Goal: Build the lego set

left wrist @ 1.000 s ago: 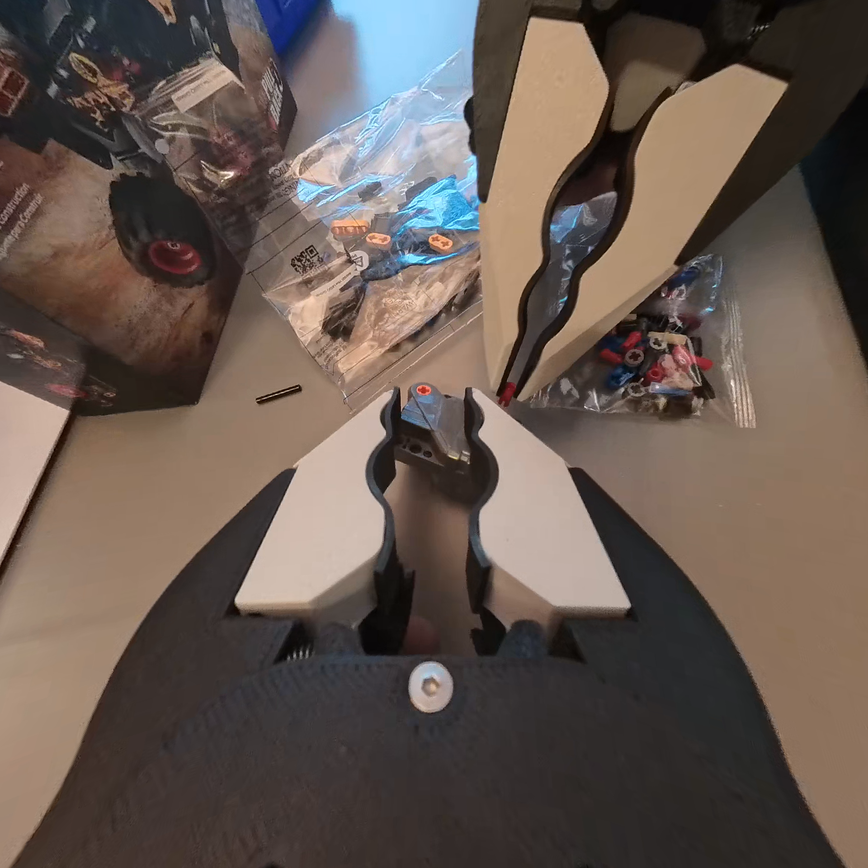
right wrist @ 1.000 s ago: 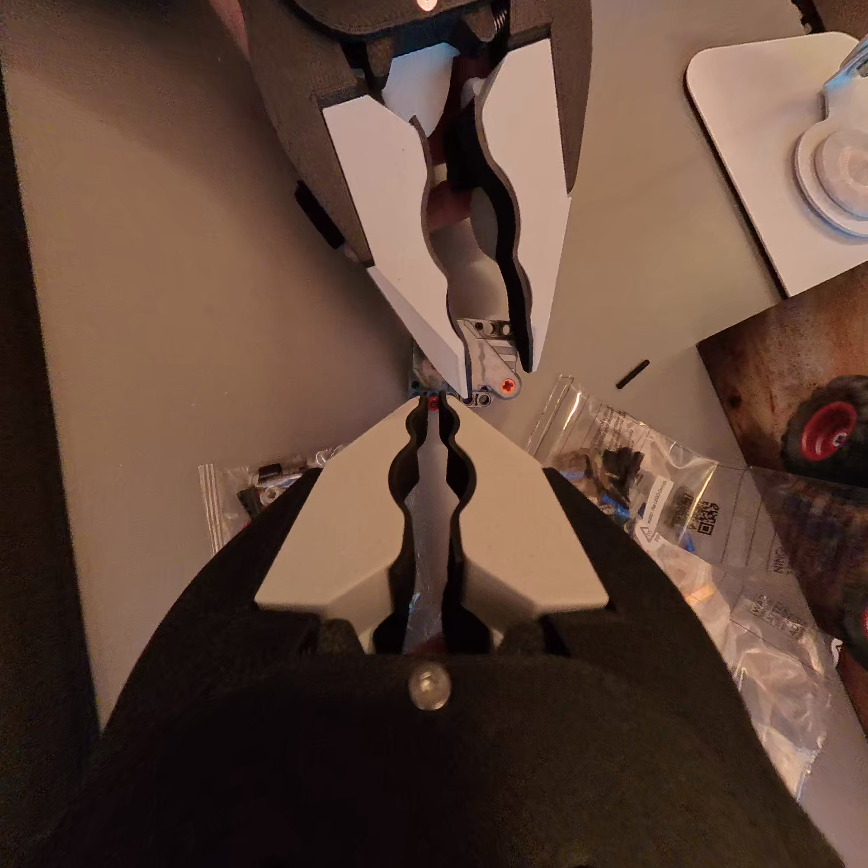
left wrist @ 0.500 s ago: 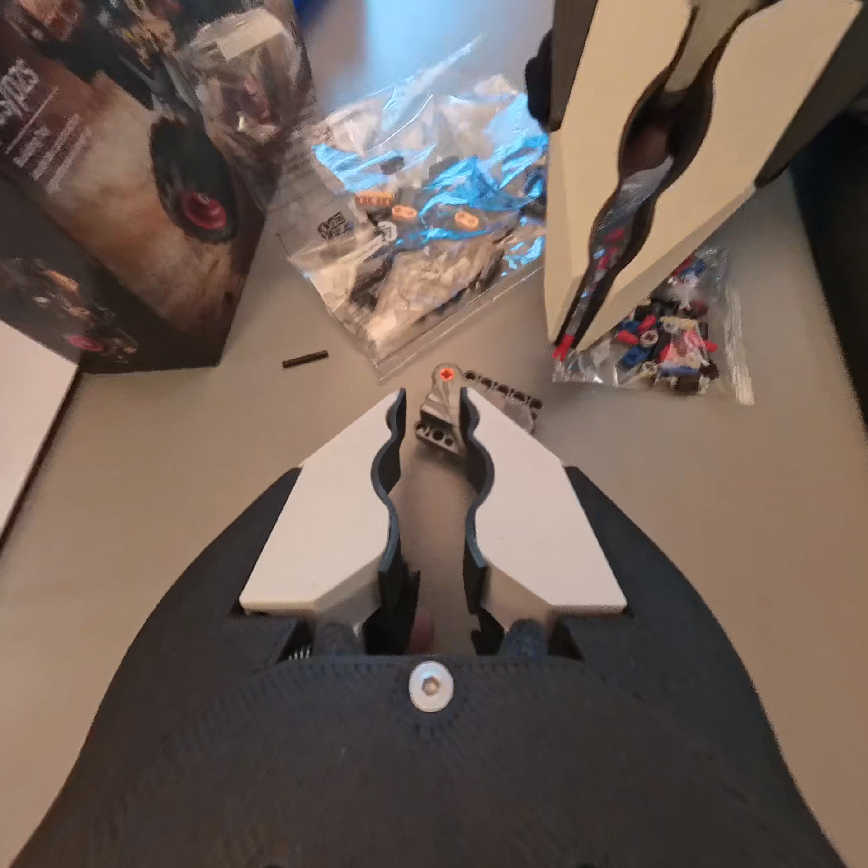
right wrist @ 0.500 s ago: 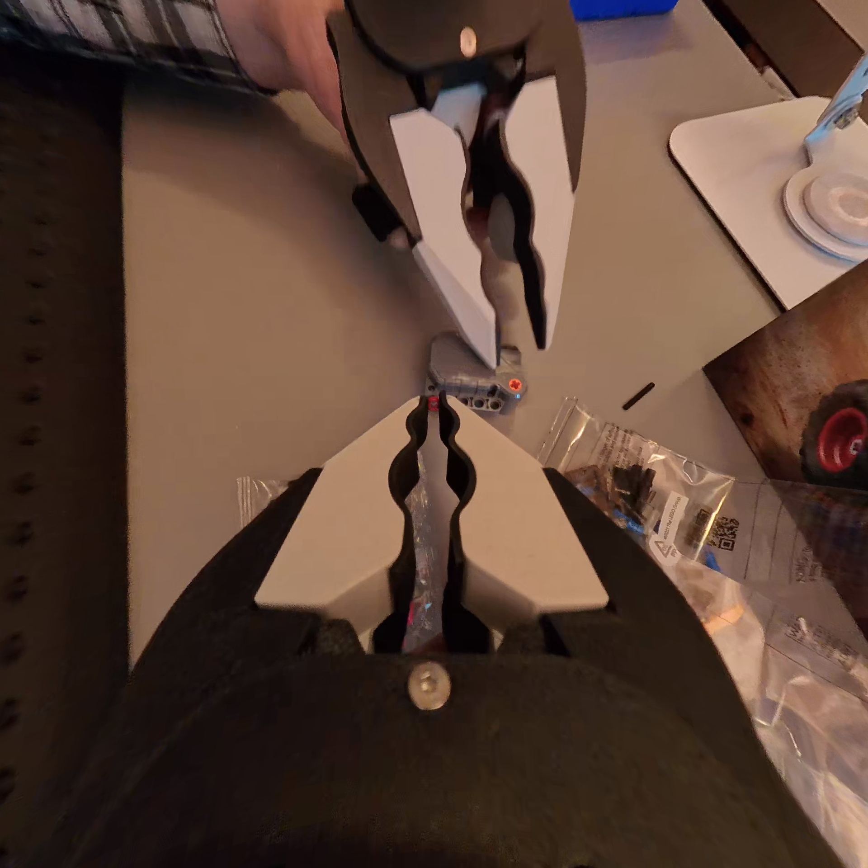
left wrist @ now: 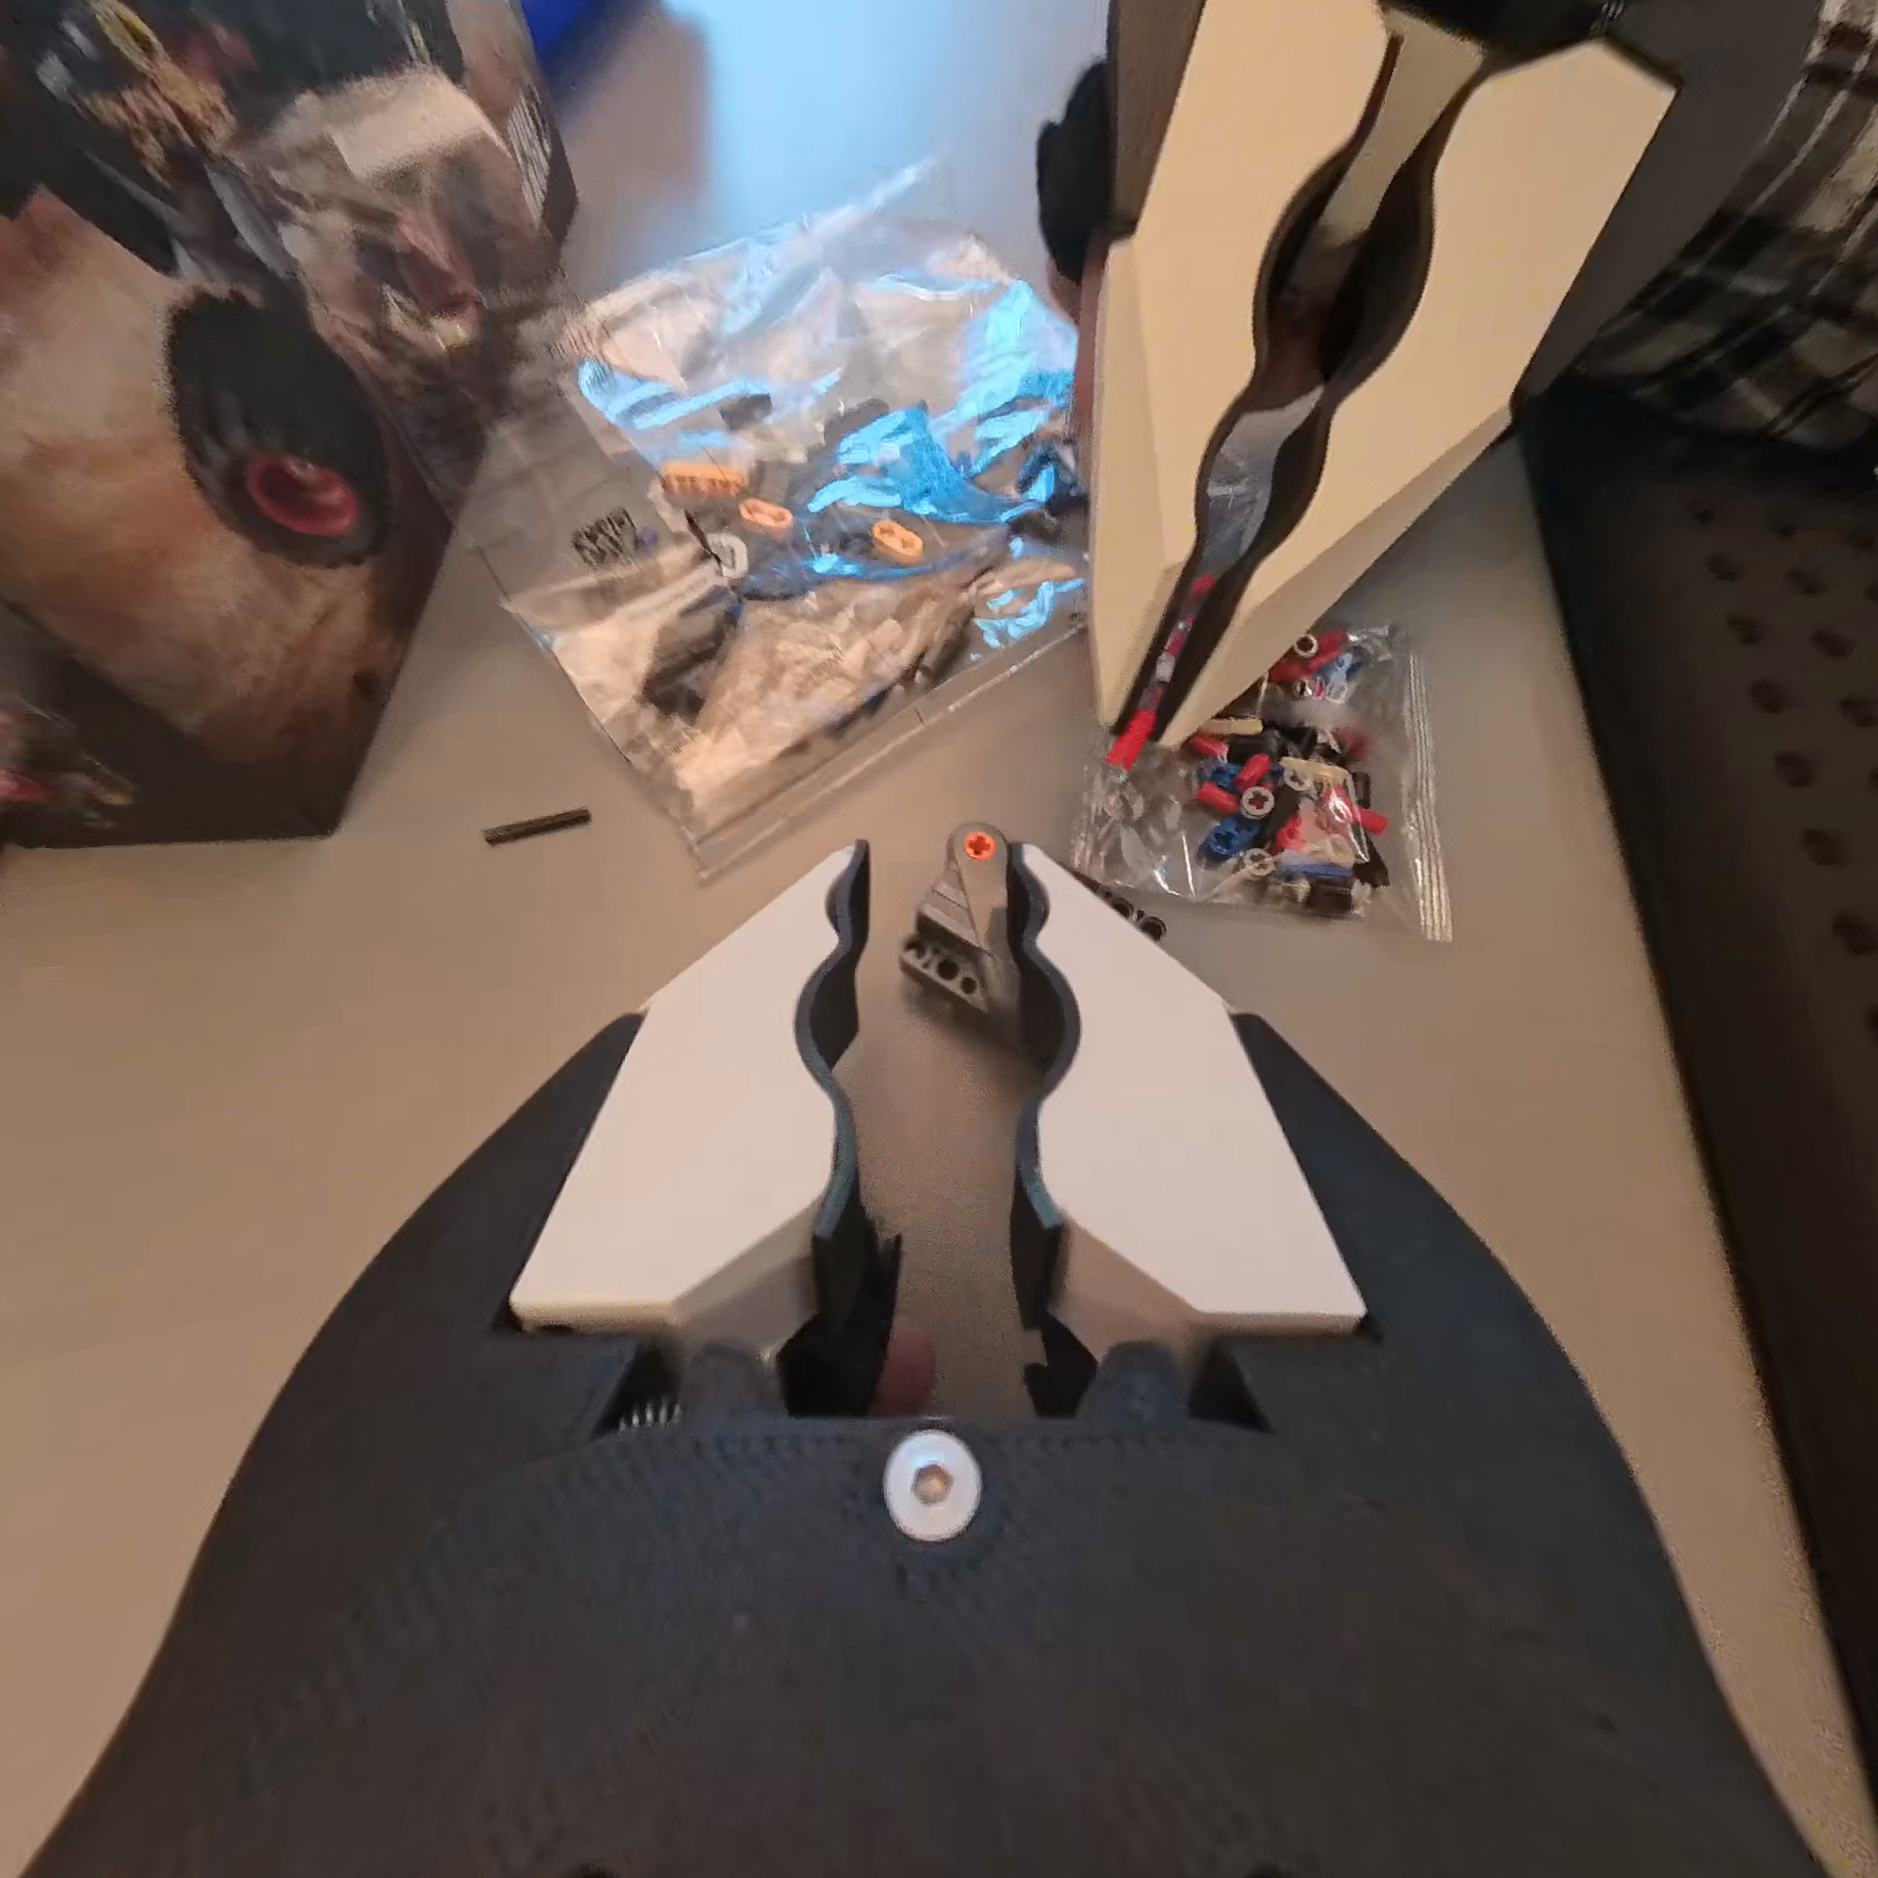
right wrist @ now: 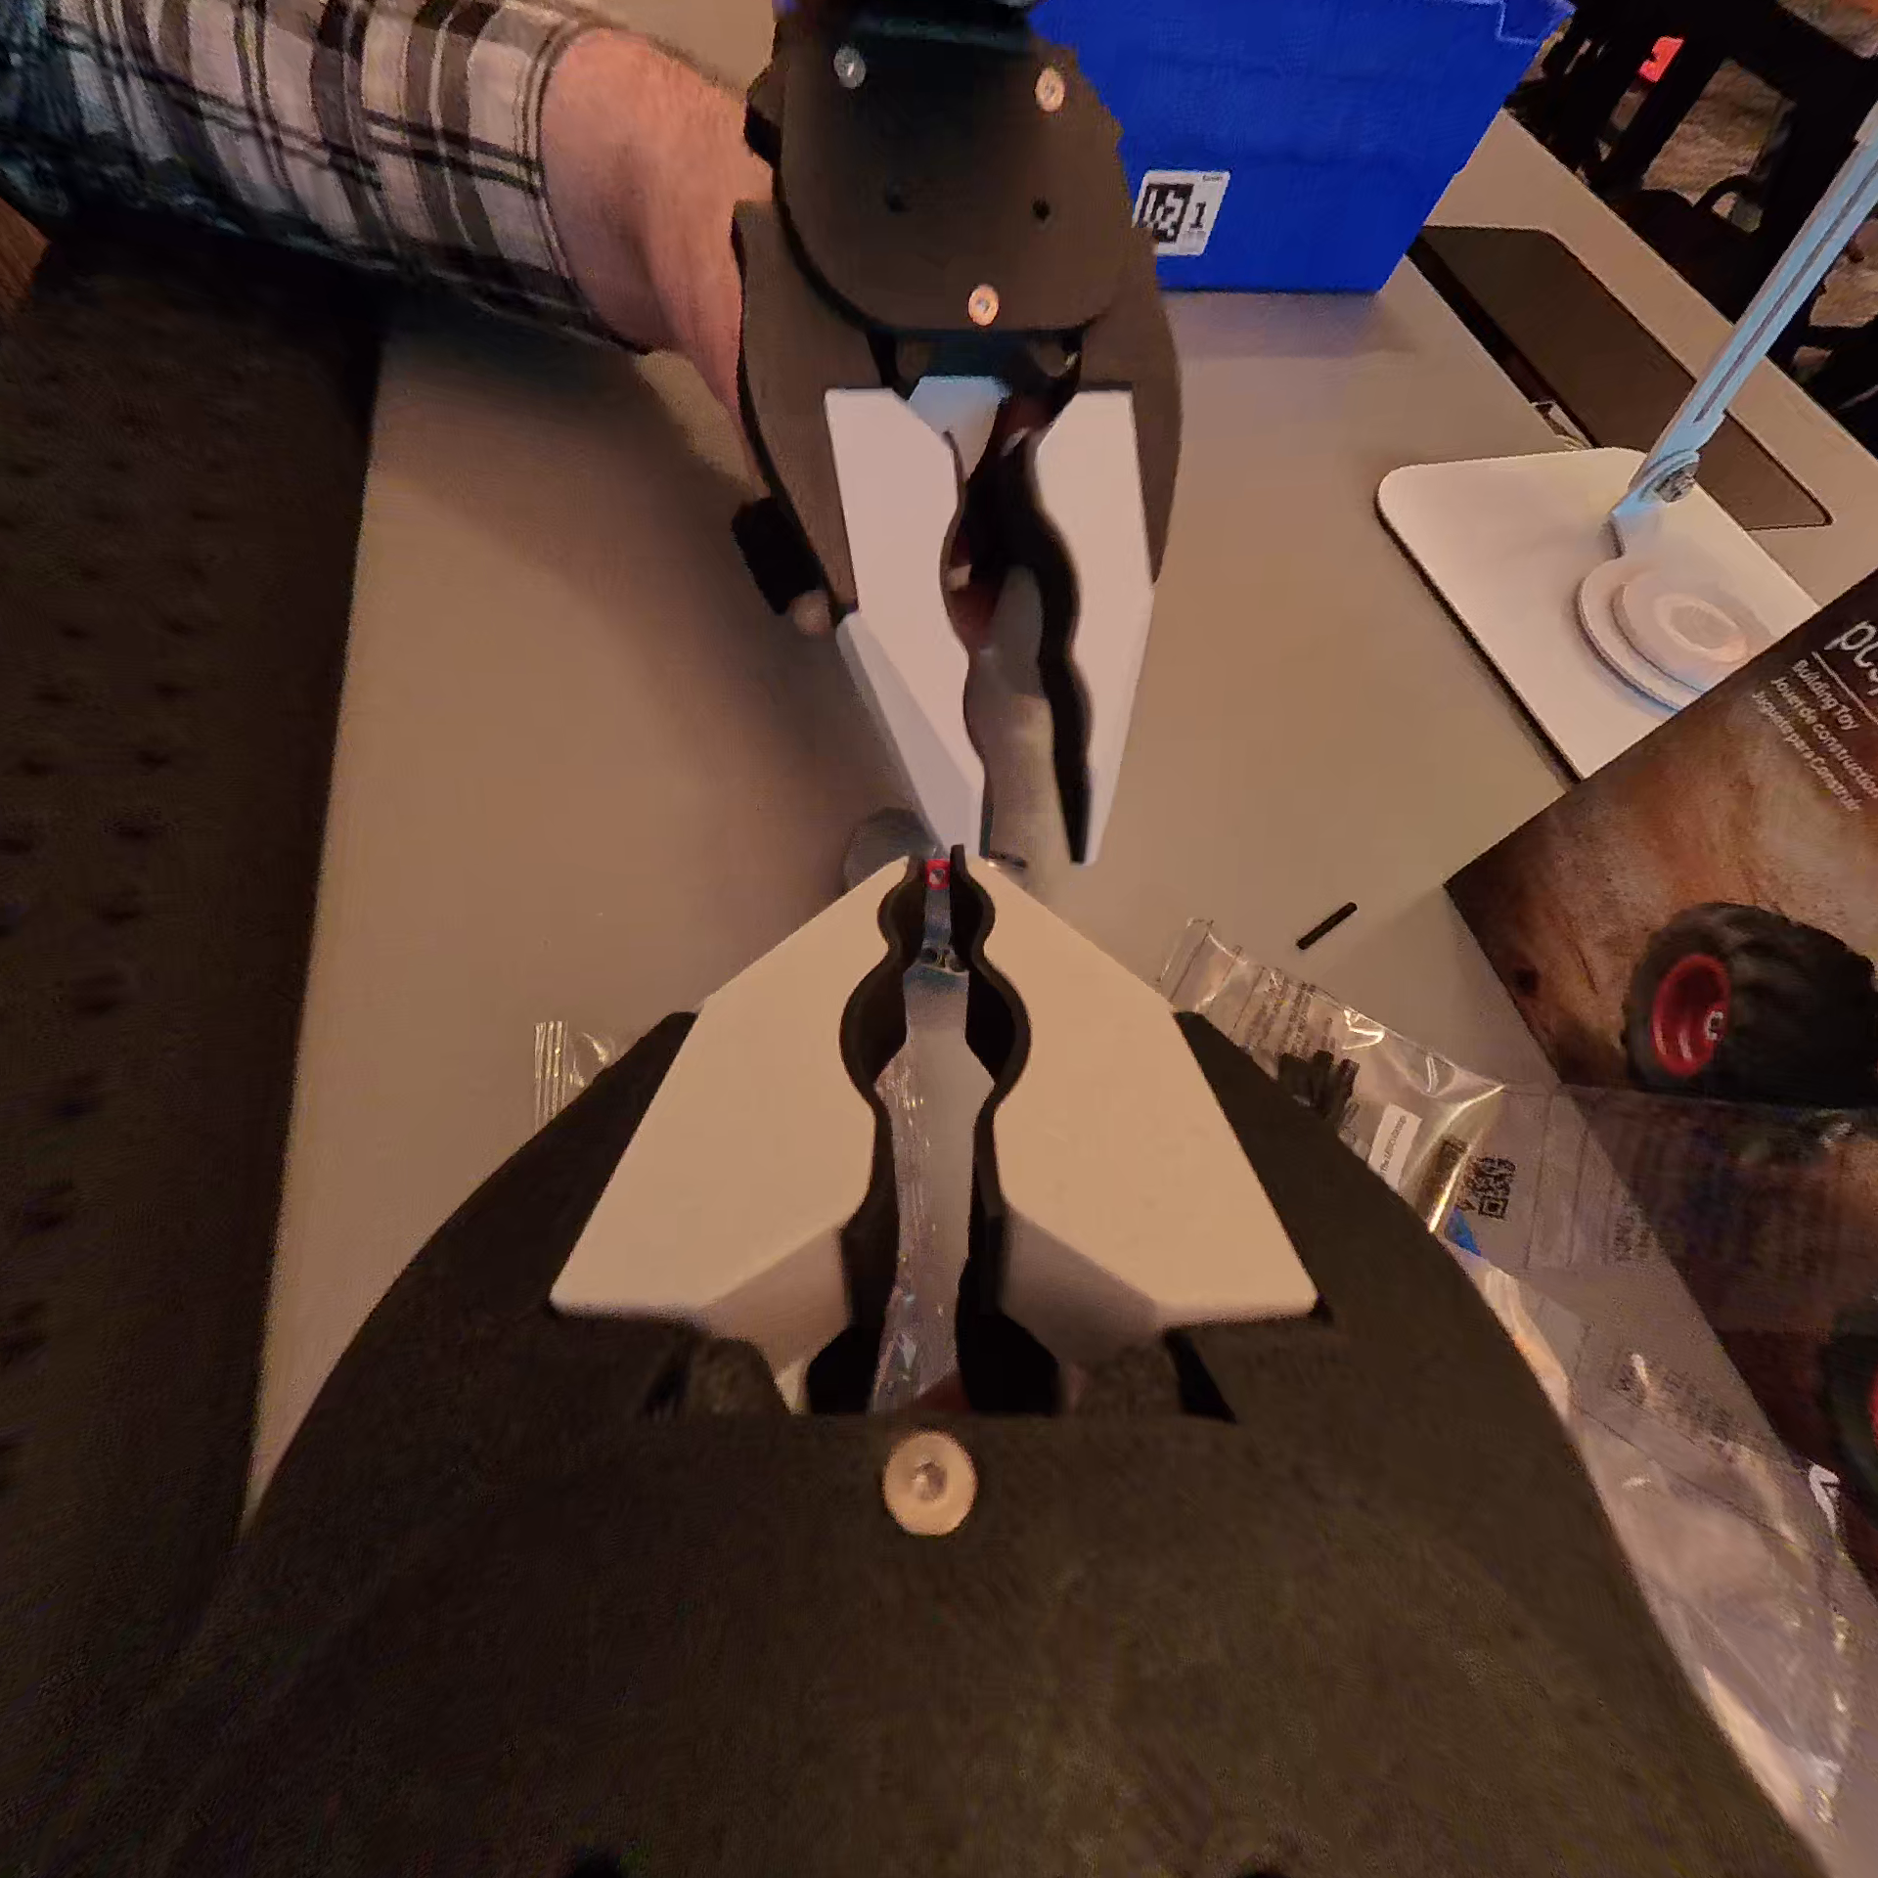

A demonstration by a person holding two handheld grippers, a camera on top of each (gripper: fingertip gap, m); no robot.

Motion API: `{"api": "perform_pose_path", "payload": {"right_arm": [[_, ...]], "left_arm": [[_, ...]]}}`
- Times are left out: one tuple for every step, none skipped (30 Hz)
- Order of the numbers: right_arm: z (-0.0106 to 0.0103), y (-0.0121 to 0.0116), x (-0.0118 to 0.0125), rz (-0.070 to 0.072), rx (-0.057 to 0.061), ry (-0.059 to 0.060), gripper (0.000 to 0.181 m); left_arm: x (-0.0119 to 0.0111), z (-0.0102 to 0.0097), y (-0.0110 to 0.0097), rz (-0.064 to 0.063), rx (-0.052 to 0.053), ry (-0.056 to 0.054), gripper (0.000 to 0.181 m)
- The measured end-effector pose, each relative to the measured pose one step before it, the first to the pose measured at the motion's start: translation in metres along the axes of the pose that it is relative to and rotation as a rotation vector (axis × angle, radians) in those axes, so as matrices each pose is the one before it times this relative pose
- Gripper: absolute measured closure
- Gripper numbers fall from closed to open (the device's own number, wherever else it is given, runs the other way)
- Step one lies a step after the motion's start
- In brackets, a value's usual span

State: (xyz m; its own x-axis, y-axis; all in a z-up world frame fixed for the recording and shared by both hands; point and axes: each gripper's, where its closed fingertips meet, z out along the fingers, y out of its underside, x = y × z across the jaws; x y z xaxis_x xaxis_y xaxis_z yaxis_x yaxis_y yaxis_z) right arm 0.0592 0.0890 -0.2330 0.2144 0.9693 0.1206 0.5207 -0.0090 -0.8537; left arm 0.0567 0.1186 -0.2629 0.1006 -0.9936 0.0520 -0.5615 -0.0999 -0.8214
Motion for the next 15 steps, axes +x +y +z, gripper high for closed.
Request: {"api": "perform_pose_path", "payload": {"right_arm": [[-0.00092, 0.00018, -0.00097, -0.0057, -0.0080, 0.0007, 0.178], [-0.00055, 0.00019, -0.00153, -0.0040, -0.0107, -0.0015, 0.178], [0.00021, 0.00115, -0.00222, -0.0096, -0.0189, -0.0025, 0.178], [0.00091, 0.00203, -0.00265, -0.0139, -0.0253, -0.0021, 0.178], [0.00162, 0.00289, -0.00271, -0.0127, -0.0281, -0.0026, 0.178], [0.00204, 0.00334, -0.00267, -0.0126, -0.0287, -0.0016, 0.178], [0.00210, 0.00273, -0.00322, -0.0118, -0.0227, -0.0042, 0.178], [0.00162, 0.00048, -0.00378, -0.0040, -0.0063, -0.0116, 0.178], [0.00125, -0.00123, -0.00322, 0.0042, 0.0057, -0.0130, 0.179], [0.00113, -0.00061, -0.00118, 0.0045, 0.0014, -0.0032, 0.179], [0.00086, 0.00059, 0.00050, 0.0010, -0.0064, 0.0046, 0.178], [0.00089, 0.00024, 0.00053, 0.0007, -0.0051, 0.0024, 0.179], [0.00080, -0.00055, 0.00020, 0.0036, -0.0017, -0.0013, 0.179], [0.00119, 0.00001, 0.00040, 0.0018, -0.0064, -0.0004, 0.179], [0.00132, 0.00039, 0.00090, -0.0038, -0.0110, 0.0048, 0.179]], "left_arm": [[-0.00334, -0.00184, -0.00312, 0.0170, 0.0084, -0.0079, 0.153], [-0.00041, -0.00046, -0.00131, 0.0149, -0.0035, 0.0065, 0.149], [0.00267, 0.00053, -0.00145, 0.0170, 0.0005, 0.0196, 0.145], [0.00275, 0.00189, -0.00074, 0.0152, -0.0015, 0.0143, 0.140], [0.00242, 0.00313, 0.00279, 0.0193, -0.0232, 0.0093, 0.135], [0.00330, 0.00385, 0.00580, 0.0335, -0.0392, 0.0077, 0.133], [0.00159, 0.00413, 0.00613, 0.0287, -0.0383, -0.0034, 0.131], [0.00147, 0.00271, 0.00077, 0.0026, -0.0067, -0.0012, 0.134], [0.00117, 0.00236, 0.00177, -0.0041, -0.0102, 0.0002, 0.134], [0.00178, 0.00079, 0.00011, -0.0106, 0.0015, 0.0072, 0.137], [-0.00005, 0.00061, 0.00027, -0.0189, 0.0021, 0.0015, 0.140], [-0.00207, 0.00031, 0.00005, -0.0210, 0.0064, -0.0075, 0.143], [-0.00287, -0.00008, -0.00003, -0.0187, 0.0078, -0.0097, 0.143], [-0.00231, -0.00035, 0.00040, -0.0182, 0.0046, -0.0024, 0.143], [-0.00203, -0.00081, -0.00026, -0.0193, 0.0055, -0.0009, 0.144]]}}
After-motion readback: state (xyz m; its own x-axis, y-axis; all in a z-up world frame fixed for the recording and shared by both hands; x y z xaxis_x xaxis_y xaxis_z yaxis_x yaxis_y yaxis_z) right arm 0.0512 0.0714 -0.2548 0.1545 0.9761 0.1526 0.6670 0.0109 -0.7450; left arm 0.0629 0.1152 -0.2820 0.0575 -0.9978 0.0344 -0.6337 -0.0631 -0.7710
